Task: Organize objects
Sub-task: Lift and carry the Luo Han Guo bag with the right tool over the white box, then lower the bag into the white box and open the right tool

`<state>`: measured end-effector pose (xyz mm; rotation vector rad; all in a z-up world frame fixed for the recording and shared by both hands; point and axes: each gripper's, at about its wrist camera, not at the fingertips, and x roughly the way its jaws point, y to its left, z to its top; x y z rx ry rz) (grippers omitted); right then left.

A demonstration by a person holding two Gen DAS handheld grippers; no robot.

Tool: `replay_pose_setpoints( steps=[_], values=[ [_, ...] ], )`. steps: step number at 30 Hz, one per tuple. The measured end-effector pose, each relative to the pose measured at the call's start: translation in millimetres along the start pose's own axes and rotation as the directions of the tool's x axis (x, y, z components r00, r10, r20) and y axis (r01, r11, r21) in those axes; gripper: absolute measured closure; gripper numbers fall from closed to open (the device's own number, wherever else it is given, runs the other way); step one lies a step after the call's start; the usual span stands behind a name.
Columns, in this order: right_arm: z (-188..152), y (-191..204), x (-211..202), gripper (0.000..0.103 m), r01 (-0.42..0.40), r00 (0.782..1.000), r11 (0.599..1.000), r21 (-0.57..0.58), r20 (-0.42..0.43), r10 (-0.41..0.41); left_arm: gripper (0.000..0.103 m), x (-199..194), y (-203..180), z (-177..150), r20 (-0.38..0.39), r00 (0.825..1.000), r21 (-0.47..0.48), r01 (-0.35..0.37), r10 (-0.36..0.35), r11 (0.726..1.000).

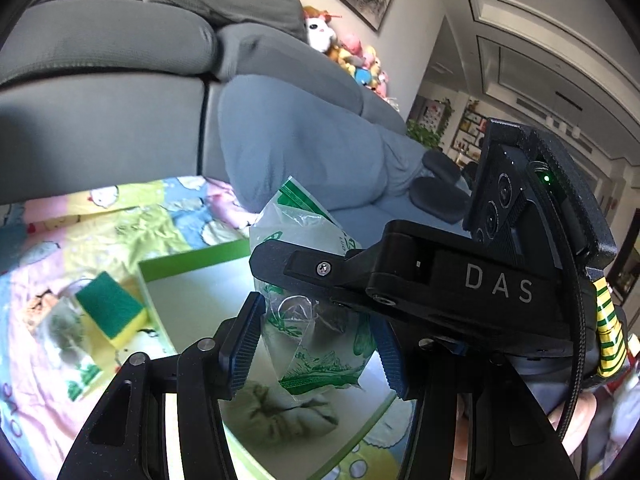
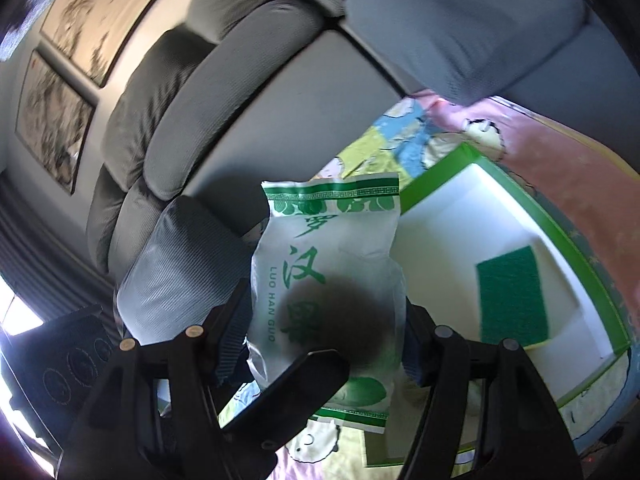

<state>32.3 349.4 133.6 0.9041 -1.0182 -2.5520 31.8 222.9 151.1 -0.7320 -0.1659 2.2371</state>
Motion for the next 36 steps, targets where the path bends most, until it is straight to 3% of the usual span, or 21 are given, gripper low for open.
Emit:
replay_pose_setpoints(
  steps=[18,27,36],
  values=[
    [5.4,-37.1,21.3,0.039,0.135,0.990,0.987,0.082,-0.058,-0.131,0.049,42.8,14.1,-17.5,-0.099,0.994,-0.128,0.040,-0.053,0.991],
    [3.1,-49.6,40.1,0.041,0.195,0.976,0.976,0.102,-0.122,-0.182,0.049,48.4,27.8,-25.9,-0.142,0.990,-0.185,-0.011,-0.015,0.983],
    [0.6,-50.8,53.4,0.041,0.267,0.955,0.960,0.090,-0.157,-0.251,0.048,35.4,31.4,-28.0,-0.160,0.985,-0.161,-0.088,0.061,0.983]
  ],
)
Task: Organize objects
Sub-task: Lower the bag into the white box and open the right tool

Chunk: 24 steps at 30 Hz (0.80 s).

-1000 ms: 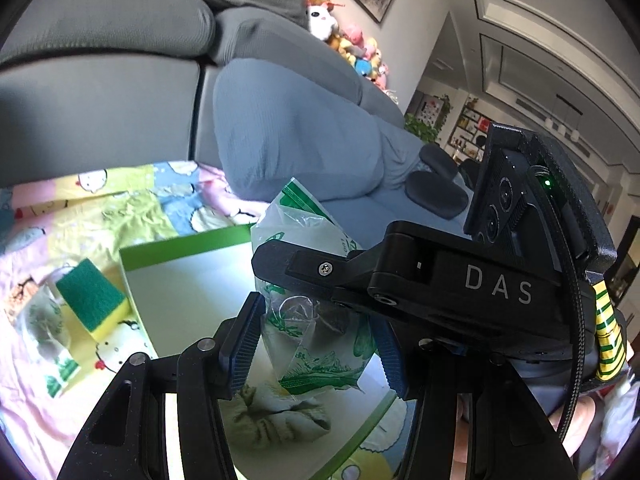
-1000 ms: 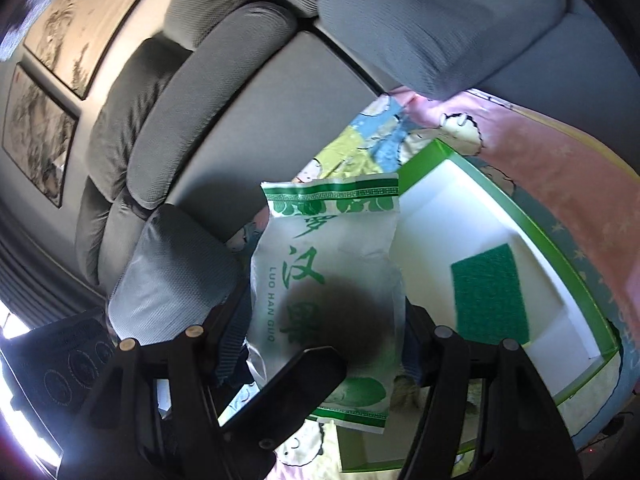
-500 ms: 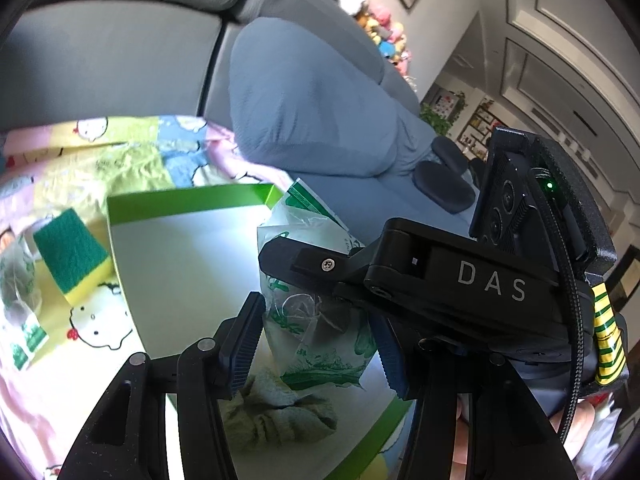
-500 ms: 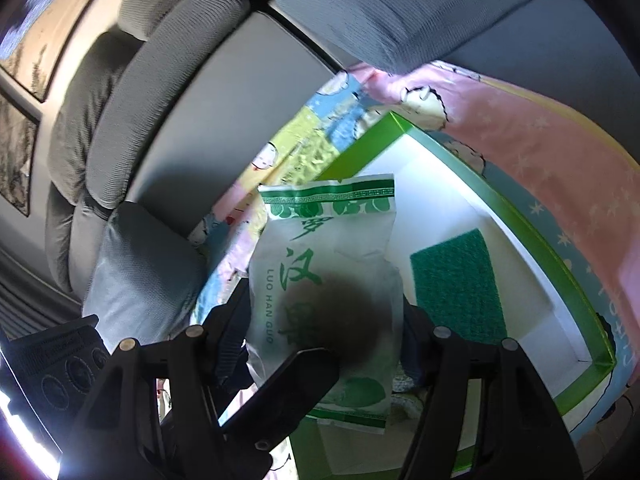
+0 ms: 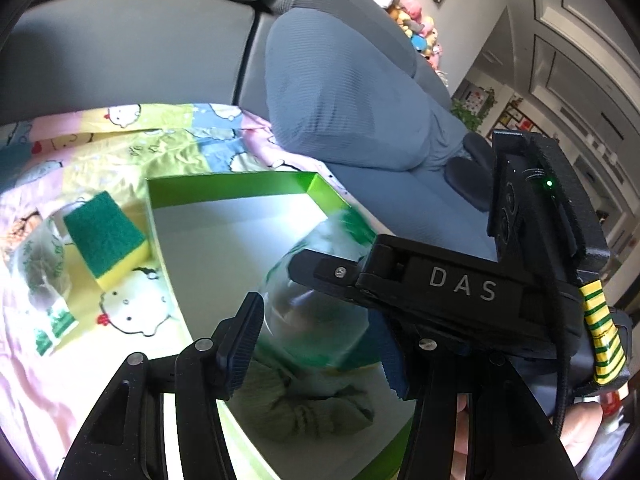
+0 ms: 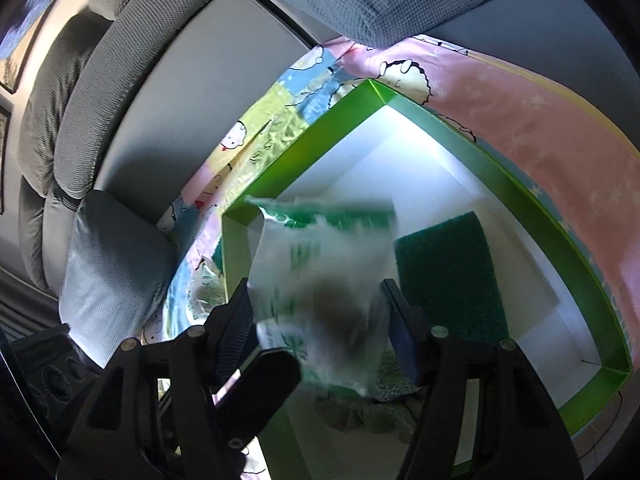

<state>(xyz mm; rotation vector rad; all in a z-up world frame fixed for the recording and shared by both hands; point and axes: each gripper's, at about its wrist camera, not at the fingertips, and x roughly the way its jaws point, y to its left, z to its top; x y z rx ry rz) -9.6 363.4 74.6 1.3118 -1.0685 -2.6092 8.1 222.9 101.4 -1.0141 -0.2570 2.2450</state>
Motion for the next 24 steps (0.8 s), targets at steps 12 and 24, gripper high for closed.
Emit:
replay_pose_setpoints(
  steps=[12,24],
  values=[
    [-3.5,18.2,-10.9,0.040,0.056,0.996,0.997,-0.056,0.078,-0.051,0.048,-44.9,15.7,7.8,0.020,0.993,0.045,-0.120,0.119,0.992],
    [-15.9,49.3,-21.7,0.037,0.128,0.979,0.980,-0.155,0.175,-0.100,0.045,-101.5,85.8,1.0,0.084,0.954,-0.068,-0.283,0.288,0.957]
  ],
)
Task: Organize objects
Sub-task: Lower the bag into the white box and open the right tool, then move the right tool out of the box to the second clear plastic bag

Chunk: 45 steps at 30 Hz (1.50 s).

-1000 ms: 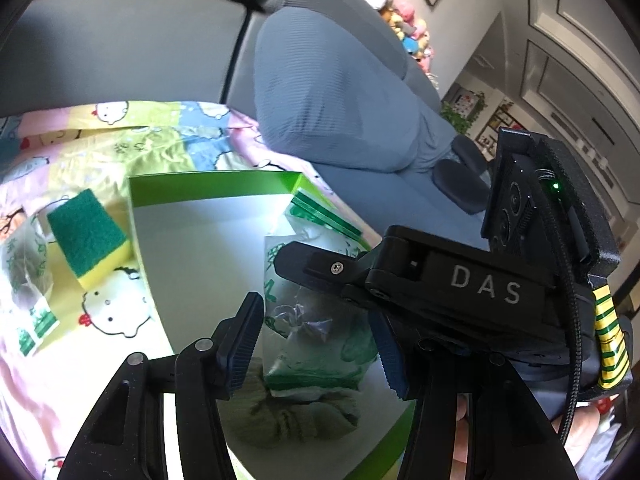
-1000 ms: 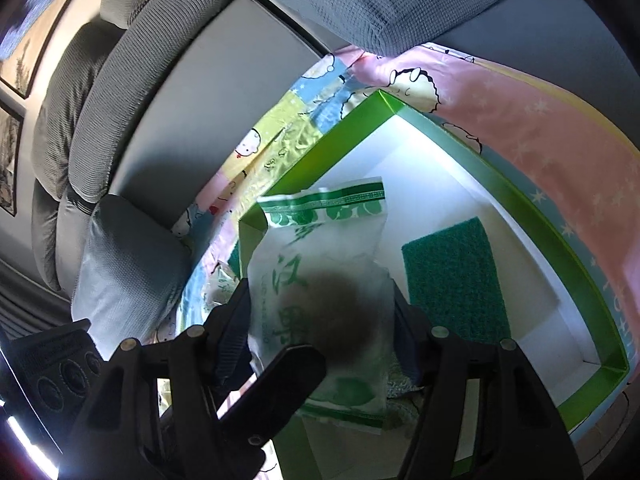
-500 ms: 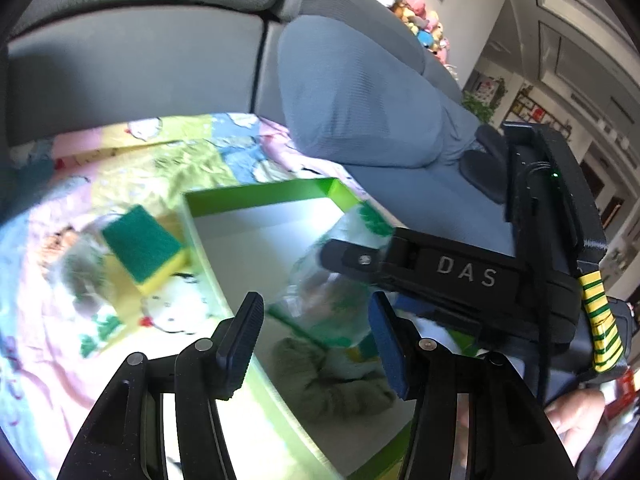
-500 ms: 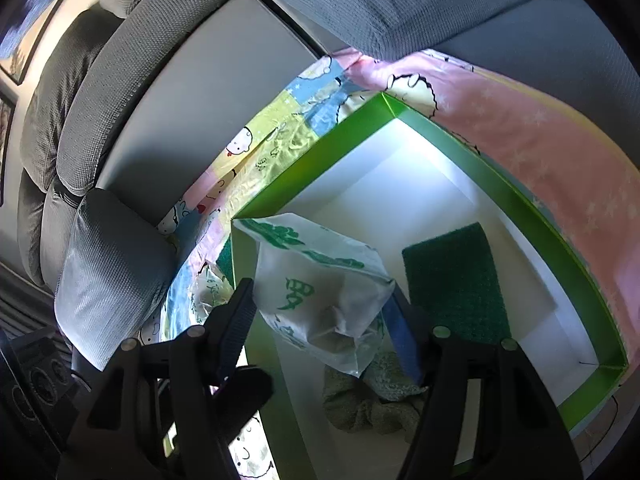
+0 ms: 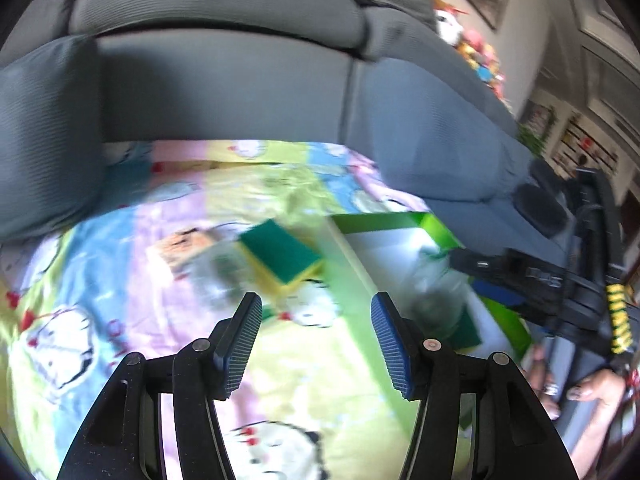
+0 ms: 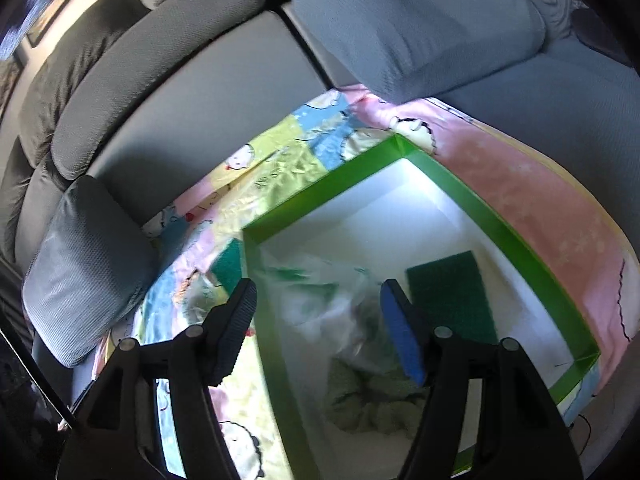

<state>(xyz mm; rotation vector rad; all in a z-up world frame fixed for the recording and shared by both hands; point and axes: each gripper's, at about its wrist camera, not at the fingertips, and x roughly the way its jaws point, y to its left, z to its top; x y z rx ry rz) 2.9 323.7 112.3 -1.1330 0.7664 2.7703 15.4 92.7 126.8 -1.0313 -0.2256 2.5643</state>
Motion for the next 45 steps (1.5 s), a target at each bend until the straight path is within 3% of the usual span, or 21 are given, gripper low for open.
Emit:
replay_pose_setpoints(
  steps=[6,9,17,22,30,38,41,45],
  values=[
    [-5.9,28.1,1.0,0.032,0.001,1.000,0.997,-0.073,0.021,0.000,0.045,-5.1,41.8,-5.8,-0.011,0.996,-0.093,-0.092,0.092,0.991],
    [-10.4,42.0,2.9,0.028,-0.020,1.000,0.995,-0.096,0.017,0.022,0.035,-8.7,58.5,-12.1,-0.022,0.994,-0.135,-0.111,0.109,0.985],
    [-26.9,90.6,19.0,0.019,-0.060,0.998,0.973,-0.221,-0.026,0.055,0.033,-9.9,97.1,-23.2,-0.056,0.985,-0.246,-0.171,0.162,0.954],
    [-40.4,120.5,33.5,0.016,-0.103,0.994,0.953,-0.285,-0.059,0.090,0.033,-7.4,105.2,-26.2,-0.086,0.966,-0.246,-0.258,0.244,0.934],
    [-51.7,142.7,67.6,0.014,-0.184,0.977,0.949,-0.257,-0.152,0.149,0.033,-12.6,121.5,-29.7,-0.095,0.951,-0.274,-0.308,0.293,0.911],
    [-50.3,155.1,101.3,0.015,-0.109,0.985,0.950,-0.292,-0.160,0.064,0.033,-16.6,135.5,-31.8,-0.108,0.946,-0.296,-0.324,0.306,0.898],
    [-47.4,160.5,110.9,0.015,-0.009,0.996,0.940,-0.340,-0.088,-0.023,0.033,-17.7,141.6,-32.2,-0.112,0.946,-0.317,-0.323,0.303,0.892],
    [-53.1,172.3,126.8,0.015,0.057,0.996,0.898,-0.436,-0.037,-0.082,0.033,-14.2,145.6,-32.7,-0.132,0.940,-0.311,-0.341,0.316,0.887]
  ],
)
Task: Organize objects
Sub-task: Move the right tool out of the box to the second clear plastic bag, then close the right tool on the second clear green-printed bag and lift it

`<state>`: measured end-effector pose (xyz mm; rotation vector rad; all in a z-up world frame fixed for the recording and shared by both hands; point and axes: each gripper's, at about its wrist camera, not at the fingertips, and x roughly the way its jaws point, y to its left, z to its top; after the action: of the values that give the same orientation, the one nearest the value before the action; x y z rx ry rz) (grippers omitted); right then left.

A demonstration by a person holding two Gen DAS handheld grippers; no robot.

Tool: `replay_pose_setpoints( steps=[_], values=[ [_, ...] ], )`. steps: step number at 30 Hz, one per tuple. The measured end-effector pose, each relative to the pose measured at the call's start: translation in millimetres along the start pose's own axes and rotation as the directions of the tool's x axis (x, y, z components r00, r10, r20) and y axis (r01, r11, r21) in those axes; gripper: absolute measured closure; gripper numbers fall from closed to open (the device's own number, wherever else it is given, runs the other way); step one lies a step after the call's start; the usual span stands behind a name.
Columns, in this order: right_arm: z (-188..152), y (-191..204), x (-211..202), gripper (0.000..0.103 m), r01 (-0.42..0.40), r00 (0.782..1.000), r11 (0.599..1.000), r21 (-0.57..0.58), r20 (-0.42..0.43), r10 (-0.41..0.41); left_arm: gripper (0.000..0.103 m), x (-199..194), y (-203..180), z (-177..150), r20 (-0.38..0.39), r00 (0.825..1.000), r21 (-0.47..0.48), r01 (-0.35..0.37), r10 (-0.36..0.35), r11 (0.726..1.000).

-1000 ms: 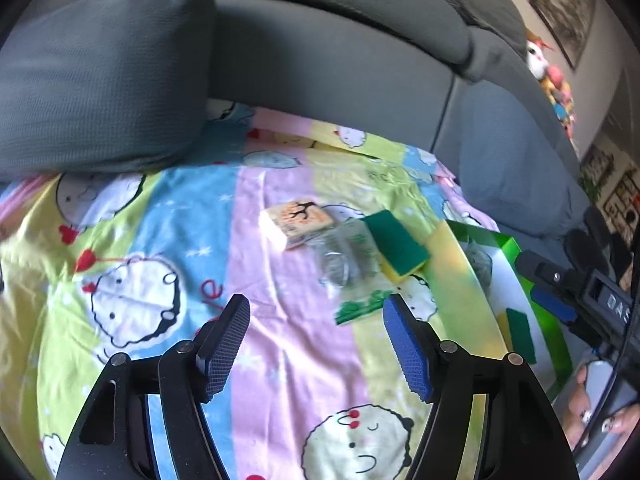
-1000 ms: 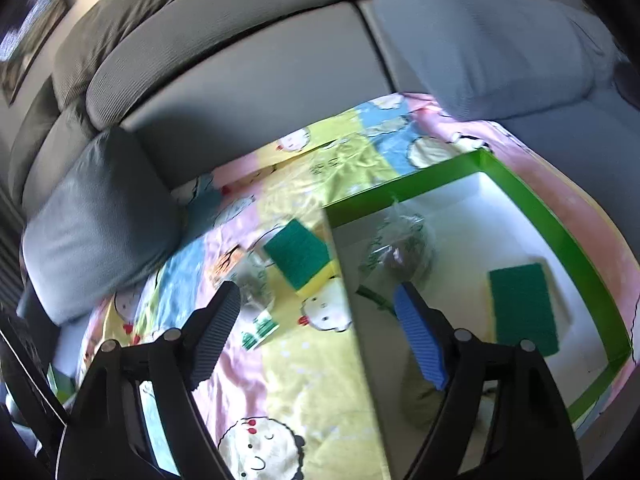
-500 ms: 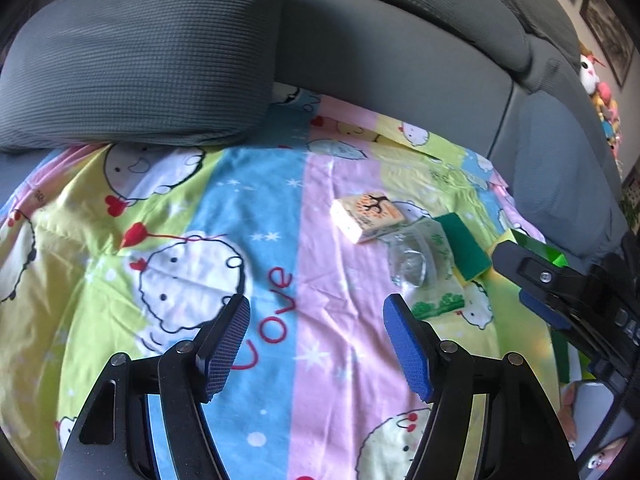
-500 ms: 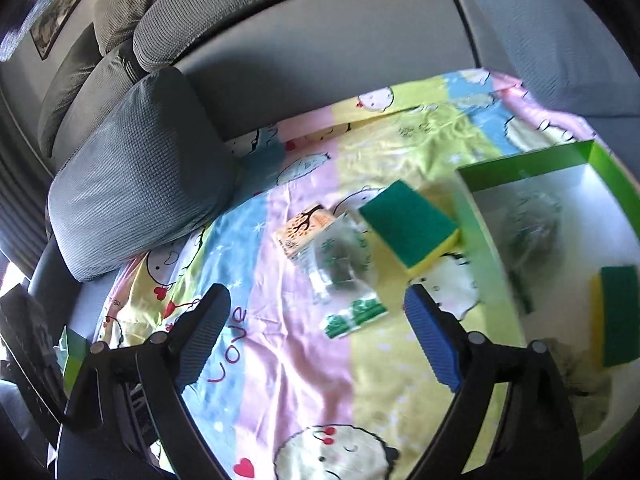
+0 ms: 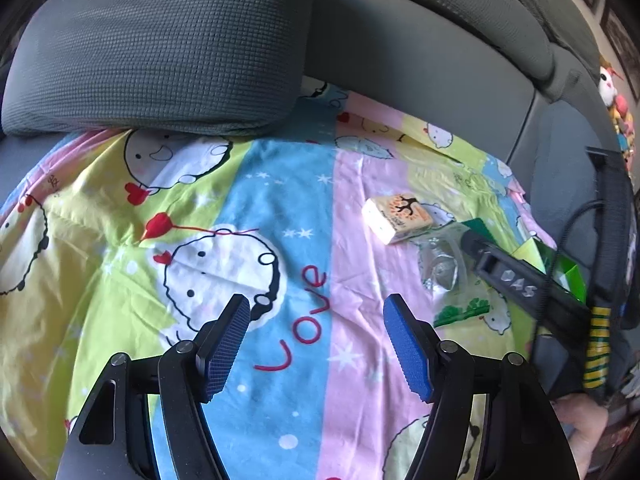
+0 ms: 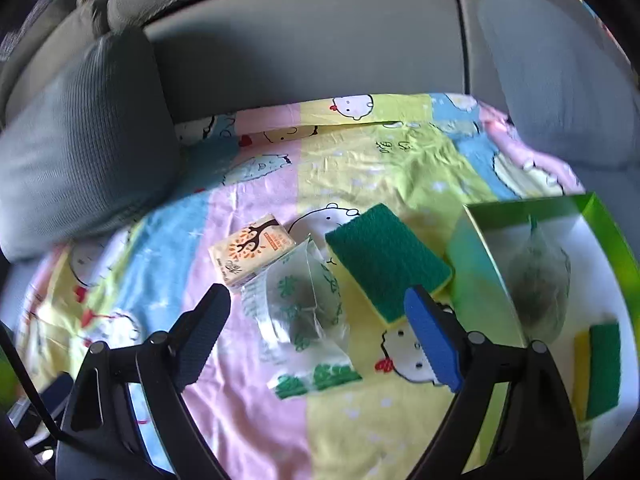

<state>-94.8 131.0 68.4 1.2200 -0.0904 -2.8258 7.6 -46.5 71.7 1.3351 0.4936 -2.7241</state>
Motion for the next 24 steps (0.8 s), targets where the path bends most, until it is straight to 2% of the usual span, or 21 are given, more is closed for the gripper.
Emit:
replay_pose_setpoints(
  steps=[3,6,8,10,11,12,19,24],
  values=[
    [-2.6,7.8,14.6,0.015,0.005,1.000,0.999,-0.033,-0.029,-0.006,0.033,1.9,0.5,0.1,-0.005,1.000,0.007,-0.009,0.009,1.000],
    [-5.8,8.1,31.3,0.016,-0.029,0.995,1.000,-0.005,-0.094,0.029,0.033,2.4,0.4,0.0,-0.007,1.000,0.011,-0.002,0.002,1.000],
    [-10.0,8.4,39.2,0.017,-0.016,0.993,1.000,-0.007,-0.120,0.015,0.033,2.6,0.4,0.0,-0.009,1.000,0.011,-0.001,0.001,1.000],
    [-15.8,8.8,46.4,0.025,-0.010,0.989,1.000,-0.010,-0.151,0.008,0.033,2.5,0.0,-0.3,-0.008,1.000,0.011,-0.001,0.001,1.000],
    [-17.8,8.7,50.1,0.034,-0.019,0.986,1.000,-0.005,-0.168,0.018,0.033,2.5,-0.1,-0.5,-0.009,1.000,0.011,-0.001,0.001,1.000],
    [-19.2,8.7,52.8,0.034,-0.026,0.984,1.000,-0.001,-0.178,0.025,0.033,2.5,-0.3,-0.7,-0.009,1.000,0.012,-0.001,0.001,1.000],
    [-24.1,11.8,49.0,0.046,-0.055,0.983,0.998,-0.018,-0.179,0.051,0.033,3.6,0.3,-1.7,-0.011,1.000,0.003,-0.003,0.003,1.000],
    [-32.9,13.9,33.8,0.047,-0.113,0.960,0.993,0.020,-0.257,0.115,0.033,5.1,3.1,-1.3,-0.021,1.000,-0.010,0.007,-0.007,1.000]
  ],
)
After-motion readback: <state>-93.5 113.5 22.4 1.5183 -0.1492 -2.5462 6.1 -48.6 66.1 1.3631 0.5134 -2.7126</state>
